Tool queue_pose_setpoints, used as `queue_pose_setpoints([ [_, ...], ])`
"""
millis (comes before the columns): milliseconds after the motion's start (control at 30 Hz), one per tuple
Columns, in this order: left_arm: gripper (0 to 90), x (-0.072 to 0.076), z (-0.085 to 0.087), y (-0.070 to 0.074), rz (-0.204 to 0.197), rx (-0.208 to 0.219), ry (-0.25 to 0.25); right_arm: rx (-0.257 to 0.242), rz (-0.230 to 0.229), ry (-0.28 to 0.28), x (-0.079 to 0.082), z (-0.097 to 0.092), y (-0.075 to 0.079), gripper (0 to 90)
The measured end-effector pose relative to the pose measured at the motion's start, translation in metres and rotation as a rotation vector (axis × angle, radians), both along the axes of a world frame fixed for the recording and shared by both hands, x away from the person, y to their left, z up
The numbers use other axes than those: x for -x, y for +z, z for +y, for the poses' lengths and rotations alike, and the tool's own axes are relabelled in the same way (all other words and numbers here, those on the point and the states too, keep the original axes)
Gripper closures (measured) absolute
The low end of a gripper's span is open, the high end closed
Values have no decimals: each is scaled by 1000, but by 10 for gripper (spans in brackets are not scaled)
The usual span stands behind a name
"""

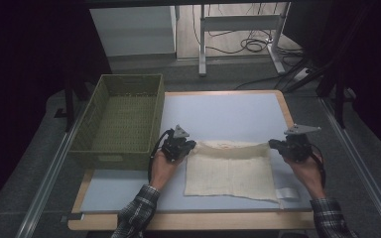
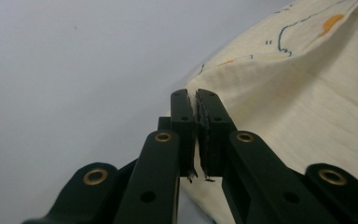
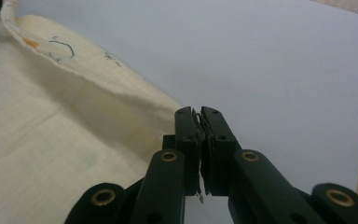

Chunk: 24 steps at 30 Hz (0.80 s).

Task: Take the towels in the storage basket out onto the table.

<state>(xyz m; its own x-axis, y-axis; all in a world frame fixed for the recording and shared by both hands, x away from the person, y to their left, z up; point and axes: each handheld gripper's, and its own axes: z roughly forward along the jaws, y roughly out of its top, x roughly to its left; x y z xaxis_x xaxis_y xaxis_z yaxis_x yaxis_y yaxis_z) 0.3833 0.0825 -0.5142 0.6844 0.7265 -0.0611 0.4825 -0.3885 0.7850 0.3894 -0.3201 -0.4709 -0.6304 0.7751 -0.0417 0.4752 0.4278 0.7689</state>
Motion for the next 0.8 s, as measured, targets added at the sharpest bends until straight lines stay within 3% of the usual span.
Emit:
queue_pose_setpoints([
  [400,861,46,10,-3,-7,69,-58,-19,-14,41,59,-7,-2,861],
  [667,861,73,11,-1,-23,57,-97,-26,0,59,88,-11,-11,861],
  [800,861,86,10,-4,-28,29,-114,-32,11,71,101,-13,-16,860],
])
